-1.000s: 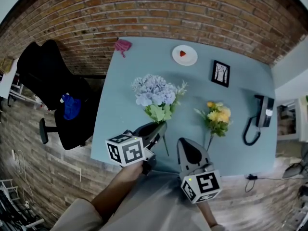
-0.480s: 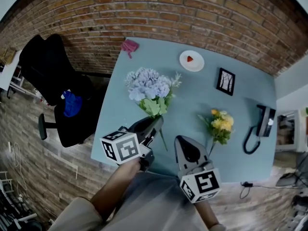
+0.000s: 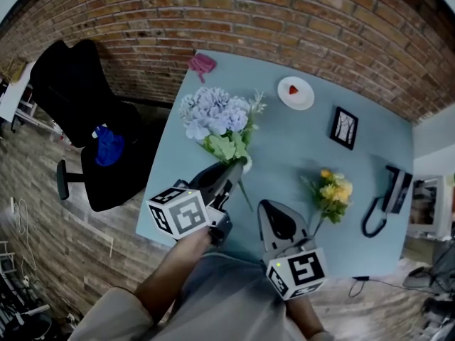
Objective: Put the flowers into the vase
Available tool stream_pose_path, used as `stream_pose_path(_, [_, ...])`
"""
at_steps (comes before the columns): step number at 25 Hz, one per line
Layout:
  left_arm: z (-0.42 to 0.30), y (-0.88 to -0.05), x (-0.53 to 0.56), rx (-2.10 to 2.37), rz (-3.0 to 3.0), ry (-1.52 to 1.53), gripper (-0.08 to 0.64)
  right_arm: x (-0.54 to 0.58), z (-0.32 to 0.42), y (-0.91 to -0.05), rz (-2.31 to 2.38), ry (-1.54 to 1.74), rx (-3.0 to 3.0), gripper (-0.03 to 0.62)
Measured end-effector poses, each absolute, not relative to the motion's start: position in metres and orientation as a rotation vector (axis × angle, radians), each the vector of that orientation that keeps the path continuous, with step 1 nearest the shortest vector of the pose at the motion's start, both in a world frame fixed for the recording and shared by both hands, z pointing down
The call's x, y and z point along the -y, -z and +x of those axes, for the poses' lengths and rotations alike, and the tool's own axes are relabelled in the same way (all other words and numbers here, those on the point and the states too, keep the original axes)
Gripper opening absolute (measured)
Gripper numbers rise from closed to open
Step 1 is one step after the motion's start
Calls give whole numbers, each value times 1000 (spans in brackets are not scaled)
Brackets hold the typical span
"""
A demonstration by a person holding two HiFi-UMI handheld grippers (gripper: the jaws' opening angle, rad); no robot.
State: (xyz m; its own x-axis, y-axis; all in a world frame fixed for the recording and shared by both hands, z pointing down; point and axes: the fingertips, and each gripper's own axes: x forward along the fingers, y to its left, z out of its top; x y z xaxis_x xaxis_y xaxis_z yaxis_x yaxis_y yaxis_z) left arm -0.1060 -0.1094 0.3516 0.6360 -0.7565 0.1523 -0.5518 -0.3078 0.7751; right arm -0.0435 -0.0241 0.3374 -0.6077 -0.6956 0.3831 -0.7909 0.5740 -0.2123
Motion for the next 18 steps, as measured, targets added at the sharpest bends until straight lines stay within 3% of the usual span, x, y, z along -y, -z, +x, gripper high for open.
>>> stream_pose_path(18, [-144, -335, 157, 1188, 1999, 426, 54, 41, -53, -353, 1223, -599, 2519, 23])
